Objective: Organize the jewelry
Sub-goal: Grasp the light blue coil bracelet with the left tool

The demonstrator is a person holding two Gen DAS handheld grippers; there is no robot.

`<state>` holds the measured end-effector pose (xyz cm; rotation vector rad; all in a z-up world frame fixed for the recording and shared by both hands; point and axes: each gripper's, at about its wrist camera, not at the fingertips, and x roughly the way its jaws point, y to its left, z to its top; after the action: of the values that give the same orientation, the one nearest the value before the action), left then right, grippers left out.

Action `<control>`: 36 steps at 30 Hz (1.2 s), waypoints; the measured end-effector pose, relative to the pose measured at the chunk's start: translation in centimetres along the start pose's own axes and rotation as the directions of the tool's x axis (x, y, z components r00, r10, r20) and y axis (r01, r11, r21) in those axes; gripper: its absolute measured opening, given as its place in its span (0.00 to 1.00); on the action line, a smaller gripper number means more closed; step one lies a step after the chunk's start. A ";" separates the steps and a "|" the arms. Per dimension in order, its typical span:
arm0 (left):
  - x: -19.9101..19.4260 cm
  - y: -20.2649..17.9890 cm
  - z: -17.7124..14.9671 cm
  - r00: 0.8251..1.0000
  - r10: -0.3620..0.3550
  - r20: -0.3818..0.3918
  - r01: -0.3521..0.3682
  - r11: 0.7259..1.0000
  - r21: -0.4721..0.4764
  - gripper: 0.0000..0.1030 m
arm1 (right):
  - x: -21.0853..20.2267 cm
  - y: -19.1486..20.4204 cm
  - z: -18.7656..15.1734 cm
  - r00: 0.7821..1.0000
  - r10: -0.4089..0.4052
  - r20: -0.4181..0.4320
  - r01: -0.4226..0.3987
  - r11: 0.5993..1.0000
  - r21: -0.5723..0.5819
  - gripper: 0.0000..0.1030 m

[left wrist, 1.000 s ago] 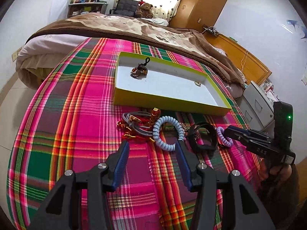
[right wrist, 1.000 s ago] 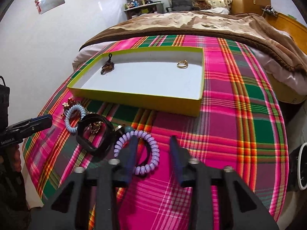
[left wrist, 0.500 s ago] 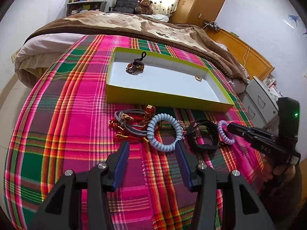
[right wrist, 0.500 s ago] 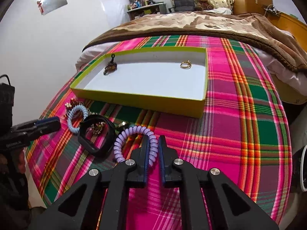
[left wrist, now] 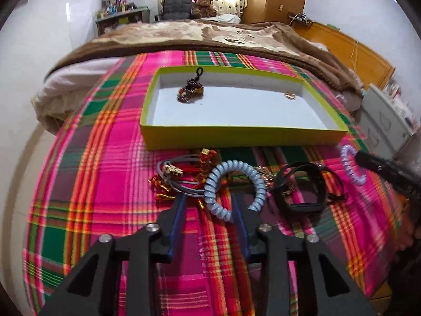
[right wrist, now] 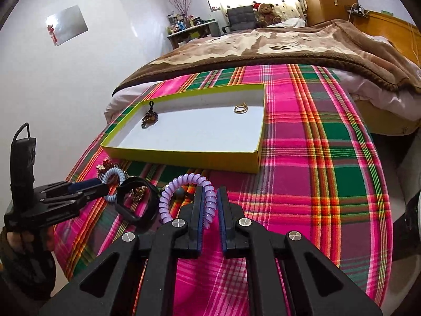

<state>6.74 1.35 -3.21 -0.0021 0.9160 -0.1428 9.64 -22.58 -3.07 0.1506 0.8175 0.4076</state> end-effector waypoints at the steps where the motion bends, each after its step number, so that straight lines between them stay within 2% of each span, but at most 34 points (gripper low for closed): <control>1: -0.1 -0.2 0.0 1.000 0.013 0.005 -0.013 1.000 0.012 0.29 | 0.0 0.0 0.0 1.000 0.003 0.002 -0.003 1.000 0.000 0.09; 4: -0.2 -0.5 0.2 1.000 0.026 0.013 -0.027 0.999 0.037 0.21 | 0.0 -0.1 0.0 1.000 0.003 0.007 -0.003 1.000 0.003 0.09; 11: 0.2 -1.2 0.2 1.000 0.026 -0.009 -0.026 0.997 0.066 0.18 | -0.2 -0.5 0.0 1.000 0.009 0.017 -0.009 1.000 0.018 0.09; 14: 0.6 -2.0 0.3 0.995 0.104 -0.002 -0.103 0.988 0.118 0.18 | -0.3 -0.5 0.0 1.000 0.010 0.015 -0.011 1.000 0.017 0.09; 17: 1.0 -2.2 0.6 0.993 0.116 -0.009 -0.114 0.985 0.132 0.18 | -0.3 -0.4 0.0 1.000 0.011 0.017 -0.011 1.000 0.016 0.09; 23: 0.1 -1.4 0.5 0.998 0.069 0.005 -0.069 0.993 0.096 0.11 | -0.5 -0.6 -0.1 1.000 0.009 0.023 -0.010 1.000 0.029 0.09; 36: -3.0 -0.3 0.8 0.996 -0.034 0.080 0.032 0.999 0.029 0.10 | -0.8 -0.4 0.3 0.999 -0.001 0.040 -0.001 0.999 0.034 0.09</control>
<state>5.56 1.35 -0.35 0.0031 0.8332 -0.1853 9.44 -23.27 -2.43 0.1897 0.7850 0.3898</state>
